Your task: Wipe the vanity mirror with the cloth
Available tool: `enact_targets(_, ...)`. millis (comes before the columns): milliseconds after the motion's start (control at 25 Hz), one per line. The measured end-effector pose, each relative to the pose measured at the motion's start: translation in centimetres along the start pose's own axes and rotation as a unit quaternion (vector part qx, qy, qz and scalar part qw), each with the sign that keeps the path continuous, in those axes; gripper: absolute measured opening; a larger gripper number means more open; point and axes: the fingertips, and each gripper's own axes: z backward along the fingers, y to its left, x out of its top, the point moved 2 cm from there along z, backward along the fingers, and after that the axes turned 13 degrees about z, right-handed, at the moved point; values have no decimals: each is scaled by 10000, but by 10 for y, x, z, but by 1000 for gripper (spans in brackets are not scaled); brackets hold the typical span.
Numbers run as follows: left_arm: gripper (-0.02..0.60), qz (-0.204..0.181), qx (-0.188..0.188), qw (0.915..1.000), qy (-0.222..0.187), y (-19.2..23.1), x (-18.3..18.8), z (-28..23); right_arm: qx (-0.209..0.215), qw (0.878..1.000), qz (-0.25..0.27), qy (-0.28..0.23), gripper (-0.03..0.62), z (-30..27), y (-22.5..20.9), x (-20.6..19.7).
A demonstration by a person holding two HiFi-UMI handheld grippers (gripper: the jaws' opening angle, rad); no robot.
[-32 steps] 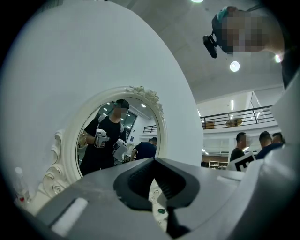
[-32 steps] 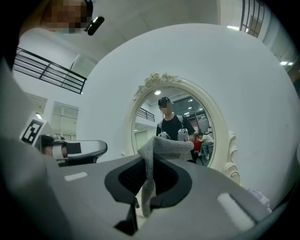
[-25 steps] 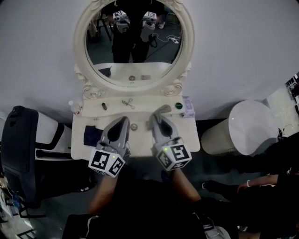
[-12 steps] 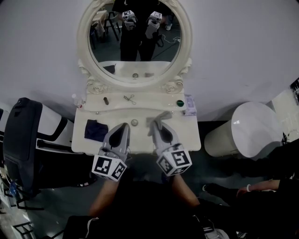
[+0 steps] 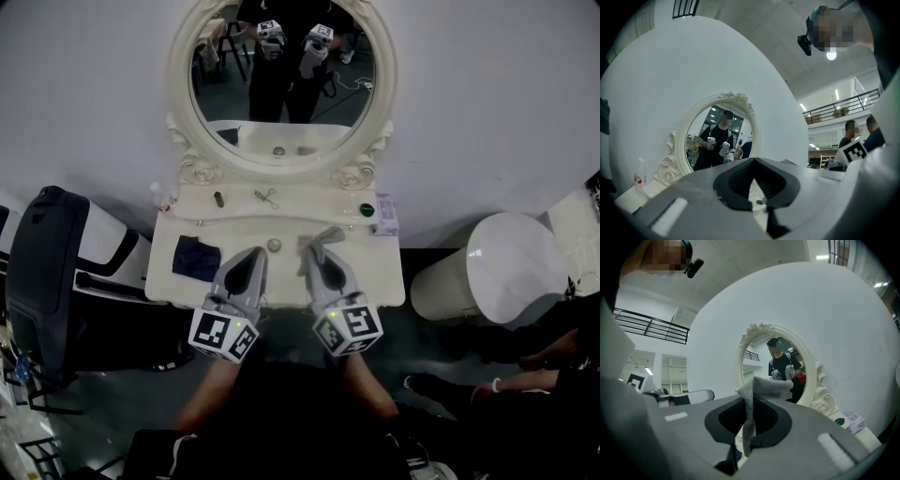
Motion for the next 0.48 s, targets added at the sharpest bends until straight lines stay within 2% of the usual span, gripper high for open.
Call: enact_targets(480,-5,48,55,10000,43,9,0,-1,-112,9999,37,10,17,-7,0,0)
